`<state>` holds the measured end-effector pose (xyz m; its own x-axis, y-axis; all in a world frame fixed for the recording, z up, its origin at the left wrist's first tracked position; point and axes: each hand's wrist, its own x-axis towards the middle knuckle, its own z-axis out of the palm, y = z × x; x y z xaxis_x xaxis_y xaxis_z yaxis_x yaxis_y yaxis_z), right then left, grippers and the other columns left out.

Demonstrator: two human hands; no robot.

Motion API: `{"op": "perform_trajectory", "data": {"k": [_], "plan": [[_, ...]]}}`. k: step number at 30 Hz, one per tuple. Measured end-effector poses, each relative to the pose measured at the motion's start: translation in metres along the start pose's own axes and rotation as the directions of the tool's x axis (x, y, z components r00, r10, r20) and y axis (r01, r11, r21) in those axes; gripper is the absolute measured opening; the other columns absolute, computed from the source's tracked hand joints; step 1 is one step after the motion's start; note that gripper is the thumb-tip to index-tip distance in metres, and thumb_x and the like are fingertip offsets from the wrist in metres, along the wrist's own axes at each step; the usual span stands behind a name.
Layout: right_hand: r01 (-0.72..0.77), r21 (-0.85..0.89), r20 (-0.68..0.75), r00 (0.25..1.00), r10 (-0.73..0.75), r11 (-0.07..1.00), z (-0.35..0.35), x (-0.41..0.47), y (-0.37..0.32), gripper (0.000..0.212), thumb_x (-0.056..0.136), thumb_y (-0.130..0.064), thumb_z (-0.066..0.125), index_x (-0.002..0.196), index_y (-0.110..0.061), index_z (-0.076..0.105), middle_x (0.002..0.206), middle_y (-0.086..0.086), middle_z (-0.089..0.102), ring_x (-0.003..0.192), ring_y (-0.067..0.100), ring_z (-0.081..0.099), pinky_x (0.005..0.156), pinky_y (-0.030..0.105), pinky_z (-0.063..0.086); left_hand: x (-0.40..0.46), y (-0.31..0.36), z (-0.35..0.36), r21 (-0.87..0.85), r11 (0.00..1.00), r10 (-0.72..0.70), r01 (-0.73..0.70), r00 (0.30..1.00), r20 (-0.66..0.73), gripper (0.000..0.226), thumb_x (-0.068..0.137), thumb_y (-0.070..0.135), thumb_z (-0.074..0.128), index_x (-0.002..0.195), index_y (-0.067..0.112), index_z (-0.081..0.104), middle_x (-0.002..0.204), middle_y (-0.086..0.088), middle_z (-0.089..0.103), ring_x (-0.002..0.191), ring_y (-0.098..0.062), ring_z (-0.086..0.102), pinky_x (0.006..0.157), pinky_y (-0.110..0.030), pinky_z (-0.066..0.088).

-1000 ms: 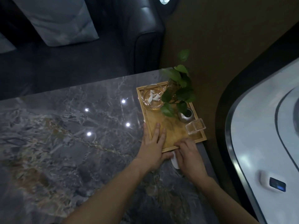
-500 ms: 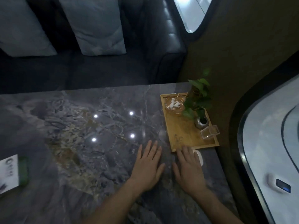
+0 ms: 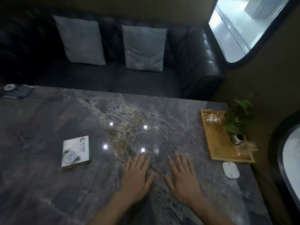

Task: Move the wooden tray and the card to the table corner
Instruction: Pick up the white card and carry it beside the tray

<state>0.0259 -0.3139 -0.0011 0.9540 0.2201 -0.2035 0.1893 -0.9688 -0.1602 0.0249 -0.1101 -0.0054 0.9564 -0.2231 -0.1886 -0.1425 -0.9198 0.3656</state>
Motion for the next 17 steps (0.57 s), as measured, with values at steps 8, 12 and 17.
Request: {"op": "perform_trajectory", "data": {"k": [8,12,17], "plan": [[0.11,-0.044,0.039,0.993,-0.108,0.993,0.002,0.018,-0.097,0.064,0.091,-0.058,0.034,0.146,-0.025,0.038,0.152,0.009,0.04,0.142,0.03,0.034,0.111,0.044,0.012,-0.045,-0.08,-0.027,0.022,0.992,-0.127,0.127,0.992,-0.024,0.063,0.093,0.056,0.035,0.137,0.016,0.056,0.146,-0.007,0.054,0.137,-0.03,0.046,0.108,-0.047,0.019],[0.185,-0.05,0.066,0.981,-0.181,0.982,0.006,0.029,-0.147,0.064,0.094,-0.058,0.023,0.145,-0.022,0.04,0.151,0.012,0.041,0.141,0.033,0.034,0.111,0.045,0.013,-0.066,-0.122,-0.036,0.018,0.984,-0.178,0.179,0.982,-0.061,0.064,0.09,0.055,0.04,0.137,0.014,0.057,0.146,-0.008,0.053,0.138,-0.03,0.045,0.107,-0.045,0.021],[0.231,0.003,0.058,0.971,-0.231,0.973,0.02,0.04,-0.193,0.064,0.093,-0.053,0.033,0.149,-0.021,0.031,0.156,0.011,0.032,0.145,0.032,0.024,0.112,0.044,0.009,-0.085,-0.17,-0.038,-0.018,0.978,-0.207,0.206,0.974,-0.095,0.066,0.089,0.052,0.043,0.138,0.01,0.054,0.147,-0.011,0.052,0.14,-0.03,0.042,0.11,-0.042,0.019]]}}
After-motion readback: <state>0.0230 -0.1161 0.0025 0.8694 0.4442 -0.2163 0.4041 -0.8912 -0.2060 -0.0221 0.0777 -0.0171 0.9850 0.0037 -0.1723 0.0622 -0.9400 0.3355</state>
